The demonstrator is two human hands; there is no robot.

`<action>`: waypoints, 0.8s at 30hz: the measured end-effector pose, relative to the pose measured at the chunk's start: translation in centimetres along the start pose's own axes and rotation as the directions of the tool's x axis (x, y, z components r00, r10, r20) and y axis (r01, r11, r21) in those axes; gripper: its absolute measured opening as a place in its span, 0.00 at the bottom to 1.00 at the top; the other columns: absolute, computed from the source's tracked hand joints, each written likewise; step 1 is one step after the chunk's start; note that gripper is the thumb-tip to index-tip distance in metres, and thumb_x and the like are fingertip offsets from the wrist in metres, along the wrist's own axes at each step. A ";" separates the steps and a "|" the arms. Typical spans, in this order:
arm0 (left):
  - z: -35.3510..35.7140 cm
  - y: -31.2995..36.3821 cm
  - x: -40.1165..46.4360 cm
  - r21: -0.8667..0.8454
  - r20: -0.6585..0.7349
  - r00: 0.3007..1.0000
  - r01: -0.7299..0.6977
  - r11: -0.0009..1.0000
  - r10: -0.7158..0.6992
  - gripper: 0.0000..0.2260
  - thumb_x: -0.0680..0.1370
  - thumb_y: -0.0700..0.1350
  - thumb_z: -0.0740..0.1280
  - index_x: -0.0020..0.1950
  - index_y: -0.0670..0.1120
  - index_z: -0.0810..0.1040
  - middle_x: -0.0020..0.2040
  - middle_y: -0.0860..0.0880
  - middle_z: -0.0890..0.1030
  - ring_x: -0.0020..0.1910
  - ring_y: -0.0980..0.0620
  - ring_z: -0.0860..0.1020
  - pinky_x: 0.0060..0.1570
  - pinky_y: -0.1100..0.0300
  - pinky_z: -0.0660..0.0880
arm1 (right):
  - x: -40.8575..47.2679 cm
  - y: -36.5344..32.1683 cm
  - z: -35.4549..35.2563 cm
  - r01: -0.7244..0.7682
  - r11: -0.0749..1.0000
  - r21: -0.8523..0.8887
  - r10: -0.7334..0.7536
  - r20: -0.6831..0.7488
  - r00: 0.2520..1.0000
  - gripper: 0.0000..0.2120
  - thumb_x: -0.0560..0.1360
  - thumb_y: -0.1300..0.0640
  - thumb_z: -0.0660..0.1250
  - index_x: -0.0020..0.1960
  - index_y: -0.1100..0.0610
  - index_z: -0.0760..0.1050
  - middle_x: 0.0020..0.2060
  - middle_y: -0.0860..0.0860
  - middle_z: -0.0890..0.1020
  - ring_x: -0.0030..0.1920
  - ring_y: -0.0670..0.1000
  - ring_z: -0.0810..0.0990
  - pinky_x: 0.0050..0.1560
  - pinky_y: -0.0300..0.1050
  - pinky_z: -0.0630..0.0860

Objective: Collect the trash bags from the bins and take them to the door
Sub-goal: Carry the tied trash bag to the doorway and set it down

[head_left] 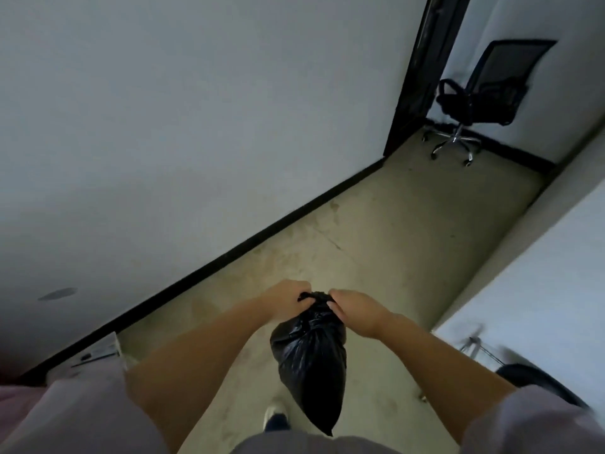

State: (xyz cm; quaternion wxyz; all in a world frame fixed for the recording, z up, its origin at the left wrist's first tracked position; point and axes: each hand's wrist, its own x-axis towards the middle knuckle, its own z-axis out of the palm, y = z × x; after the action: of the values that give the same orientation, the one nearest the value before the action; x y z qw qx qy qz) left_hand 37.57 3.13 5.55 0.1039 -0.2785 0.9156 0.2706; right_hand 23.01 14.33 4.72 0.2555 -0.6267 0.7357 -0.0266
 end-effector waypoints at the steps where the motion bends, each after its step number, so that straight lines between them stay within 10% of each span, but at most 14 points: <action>1: -1.7 -0.7 2.2 0.019 0.013 1.000 -0.029 0.999 0.029 0.10 0.82 0.47 0.57 0.48 0.42 0.72 0.44 0.43 0.77 0.42 0.51 0.70 0.40 0.62 0.63 | 1.9 0.4 -1.4 -0.020 1.000 0.015 0.020 -0.007 1.000 0.14 0.83 0.54 0.50 0.57 0.62 0.69 0.53 0.60 0.77 0.52 0.59 0.75 0.44 0.44 0.63; 24: -20.7 2.6 53.2 -0.088 0.043 0.980 -0.192 0.977 0.197 0.07 0.81 0.44 0.58 0.46 0.43 0.73 0.33 0.56 0.68 0.33 0.55 0.68 0.28 0.69 0.63 | 32.3 32.4 -27.4 -0.181 0.979 0.094 0.188 -0.064 0.980 0.15 0.82 0.55 0.52 0.60 0.63 0.70 0.55 0.61 0.78 0.52 0.60 0.78 0.50 0.49 0.73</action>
State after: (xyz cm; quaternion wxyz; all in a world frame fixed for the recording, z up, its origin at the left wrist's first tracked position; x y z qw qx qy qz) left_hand -8.47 -30.66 5.77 0.0889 -0.1846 0.9234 0.3246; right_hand -20.33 -16.66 5.82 0.2571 -0.5426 0.7976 -0.0576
